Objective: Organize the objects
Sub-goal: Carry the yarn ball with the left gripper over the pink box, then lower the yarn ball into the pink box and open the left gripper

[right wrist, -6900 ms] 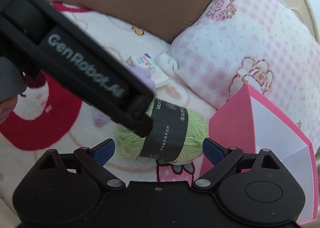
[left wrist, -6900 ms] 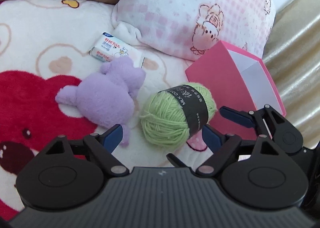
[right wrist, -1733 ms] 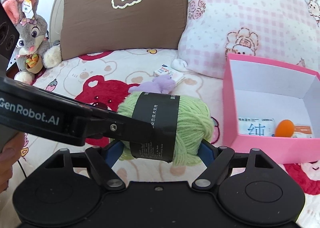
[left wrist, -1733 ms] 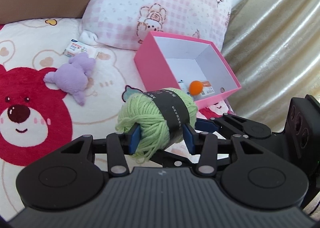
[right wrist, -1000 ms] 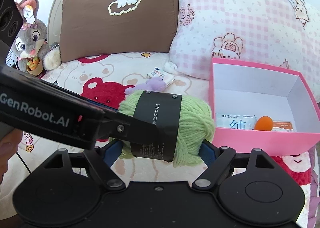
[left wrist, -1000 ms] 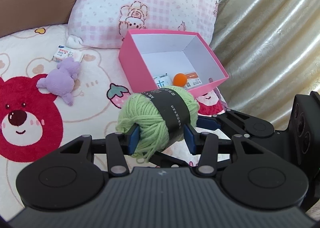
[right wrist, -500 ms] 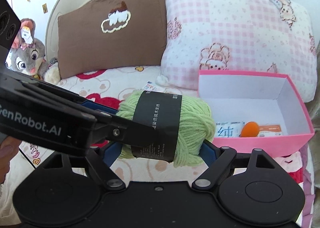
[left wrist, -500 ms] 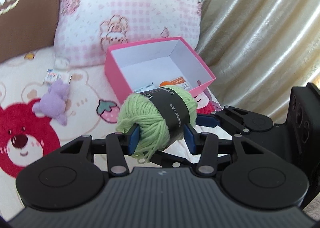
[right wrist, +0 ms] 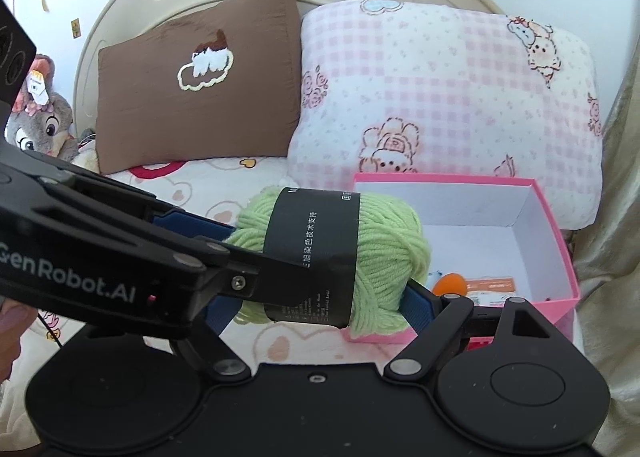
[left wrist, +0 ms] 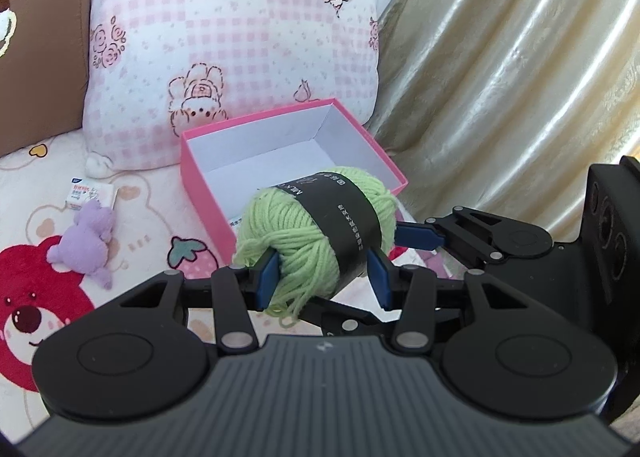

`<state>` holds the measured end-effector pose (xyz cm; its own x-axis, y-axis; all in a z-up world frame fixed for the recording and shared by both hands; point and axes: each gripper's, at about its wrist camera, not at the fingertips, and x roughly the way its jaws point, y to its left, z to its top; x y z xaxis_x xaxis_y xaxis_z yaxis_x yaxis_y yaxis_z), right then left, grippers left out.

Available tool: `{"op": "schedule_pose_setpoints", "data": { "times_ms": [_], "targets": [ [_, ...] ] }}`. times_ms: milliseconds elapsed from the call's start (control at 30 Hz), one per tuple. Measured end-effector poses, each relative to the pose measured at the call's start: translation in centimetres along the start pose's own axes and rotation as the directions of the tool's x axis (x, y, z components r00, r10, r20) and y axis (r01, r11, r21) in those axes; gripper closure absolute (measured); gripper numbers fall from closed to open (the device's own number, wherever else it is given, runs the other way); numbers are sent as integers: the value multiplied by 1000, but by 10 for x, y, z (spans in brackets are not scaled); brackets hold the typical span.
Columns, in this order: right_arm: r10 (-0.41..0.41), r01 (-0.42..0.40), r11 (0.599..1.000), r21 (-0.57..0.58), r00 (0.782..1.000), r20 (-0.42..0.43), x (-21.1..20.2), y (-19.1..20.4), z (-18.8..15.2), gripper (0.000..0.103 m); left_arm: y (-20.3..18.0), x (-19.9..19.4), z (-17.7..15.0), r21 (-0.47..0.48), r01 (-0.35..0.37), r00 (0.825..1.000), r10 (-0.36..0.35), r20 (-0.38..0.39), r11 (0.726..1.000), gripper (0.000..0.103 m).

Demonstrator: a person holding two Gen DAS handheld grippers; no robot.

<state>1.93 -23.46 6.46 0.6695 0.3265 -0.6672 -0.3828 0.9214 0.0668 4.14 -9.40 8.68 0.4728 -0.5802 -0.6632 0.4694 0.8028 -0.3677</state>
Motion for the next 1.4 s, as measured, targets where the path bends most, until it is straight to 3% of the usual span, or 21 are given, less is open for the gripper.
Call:
{"op": "schedule_pose_setpoints", "data": {
  "times_ms": [600, 1033, 1133, 1400],
  "targets": [
    [-49, 49, 999, 6, 998, 32, -10, -24, 2, 16, -25, 24, 26, -1, 13, 999, -13, -42, 1000, 59],
    [-66, 66, 998, -4, 995, 78, 16, -64, 10, 20, -26, 79, 59, -7, -15, 997, 14, -77, 1000, 58],
    [-44, 47, 999, -22, 993, 112, 25, -80, 16, 22, -26, 93, 71, -18, -43, 997, 42, -72, 999, 59],
    [18, -19, 1000, 9, 995, 100, 61, -123, 33, 22, -17, 139, 99, -46, -71, 994, 66, -89, 996, 59]
  ]
}}
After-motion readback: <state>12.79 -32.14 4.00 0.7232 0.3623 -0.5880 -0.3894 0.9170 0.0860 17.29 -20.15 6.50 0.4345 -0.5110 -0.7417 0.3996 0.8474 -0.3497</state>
